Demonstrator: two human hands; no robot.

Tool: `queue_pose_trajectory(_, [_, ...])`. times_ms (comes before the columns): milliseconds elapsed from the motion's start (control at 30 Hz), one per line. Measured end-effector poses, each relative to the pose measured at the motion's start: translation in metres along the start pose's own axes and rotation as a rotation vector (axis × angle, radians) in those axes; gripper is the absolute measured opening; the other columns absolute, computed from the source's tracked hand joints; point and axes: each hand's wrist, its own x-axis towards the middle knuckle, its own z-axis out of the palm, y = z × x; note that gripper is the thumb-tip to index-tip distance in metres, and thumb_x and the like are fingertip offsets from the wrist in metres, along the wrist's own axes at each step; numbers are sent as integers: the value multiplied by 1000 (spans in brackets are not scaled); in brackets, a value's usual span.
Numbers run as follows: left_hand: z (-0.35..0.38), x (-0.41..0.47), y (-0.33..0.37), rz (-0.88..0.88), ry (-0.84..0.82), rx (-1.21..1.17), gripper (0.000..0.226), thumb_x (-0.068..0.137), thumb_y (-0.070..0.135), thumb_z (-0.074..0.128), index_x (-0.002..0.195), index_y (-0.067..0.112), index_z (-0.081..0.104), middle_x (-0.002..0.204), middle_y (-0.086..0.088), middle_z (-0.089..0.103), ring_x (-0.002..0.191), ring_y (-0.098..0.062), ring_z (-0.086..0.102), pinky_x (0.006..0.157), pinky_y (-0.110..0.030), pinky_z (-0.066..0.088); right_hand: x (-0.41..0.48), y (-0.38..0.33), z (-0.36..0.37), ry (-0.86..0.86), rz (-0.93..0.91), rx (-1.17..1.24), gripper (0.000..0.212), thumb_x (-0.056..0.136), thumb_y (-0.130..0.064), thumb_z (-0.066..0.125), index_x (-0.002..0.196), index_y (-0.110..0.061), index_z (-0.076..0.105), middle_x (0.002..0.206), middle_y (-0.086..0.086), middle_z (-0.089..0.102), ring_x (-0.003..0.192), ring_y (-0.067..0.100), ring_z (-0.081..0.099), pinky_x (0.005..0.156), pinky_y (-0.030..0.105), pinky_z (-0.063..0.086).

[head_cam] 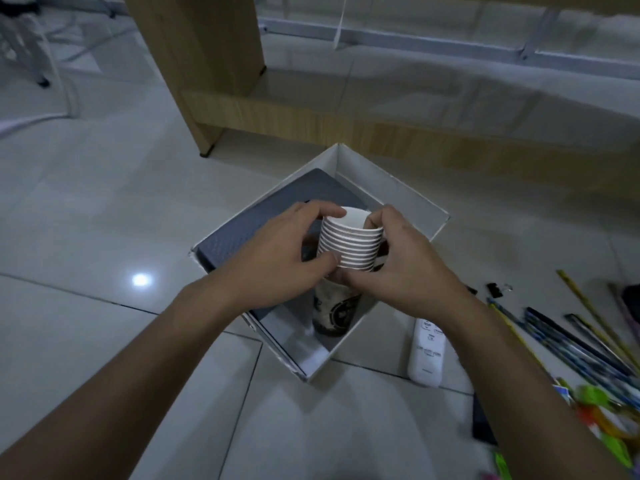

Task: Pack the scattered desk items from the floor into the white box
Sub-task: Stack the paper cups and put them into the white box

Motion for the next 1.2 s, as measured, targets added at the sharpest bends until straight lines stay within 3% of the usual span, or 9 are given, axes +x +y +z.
queue_pose_trajectory(100, [1,-6,1,-36,29,-138,49,97,22,59,143,31,43,135,18,54,109,8,59,86,-12,51,0,-10,6,2,150,81,55,71,-68,75,104,-31,51,97,-12,63,84,5,64,67,30,57])
queue_pose_trajectory(200, [0,-8,4,-58,47,-183,36,102,22,51,138,27,52,123,21,61,100,16,59,73,-4,46,4,-22,6,-79,302,137,55,72,-74,66,106,-32,58,94,-10,70,79,10,72,69,39,64])
queue_pose_trajectory(367, [1,-16,1,-43,-59,-93,40,100,32,53,140,33,49,128,16,60,112,6,58,91,-22,54,11,-36,-10,-379,312,-87,57,91,-69,43,85,-19,70,85,5,74,79,22,72,72,37,58])
queue_pose_trajectory(433, [3,-21,-4,-24,-106,43,54,93,35,63,144,33,43,133,14,56,119,1,53,99,-30,50,16,-35,-11,-422,310,-263,75,97,-69,25,95,-12,74,98,13,74,92,26,70,74,31,49])
queue_pose_trajectory(500, [6,-26,-8,8,-151,283,66,85,39,70,144,31,44,138,11,51,126,-7,45,106,-35,43,21,-30,-4,-463,295,-574,78,100,-67,19,111,-8,69,124,16,67,115,29,61,93,37,43])
queue_pose_trajectory(567, [15,-30,-10,63,-139,528,66,79,39,74,140,30,51,139,8,50,128,-14,41,106,-36,41,26,-22,5,-530,270,-752,54,102,-60,27,103,-17,60,126,11,63,111,27,56,96,41,39])
queue_pose_trajectory(733, [42,-37,2,-22,-150,849,37,88,32,65,123,26,57,120,0,54,104,-23,55,78,-35,50,43,-1,22,-499,185,-712,30,99,-39,54,107,-11,61,106,5,65,84,22,55,59,30,36])
queue_pose_trajectory(900, [52,-33,11,-109,-104,951,34,91,42,58,120,26,53,118,0,52,96,-25,64,64,-33,41,47,5,32,-415,70,-646,29,84,-17,62,113,-14,58,113,11,66,99,29,64,79,36,54])
queue_pose_trajectory(1200, [52,-36,0,-65,-23,877,35,79,45,70,105,23,65,100,-3,61,78,-27,66,55,-34,49,34,0,28,-356,80,-626,28,84,-11,64,112,-13,59,111,12,64,98,28,63,70,31,43])
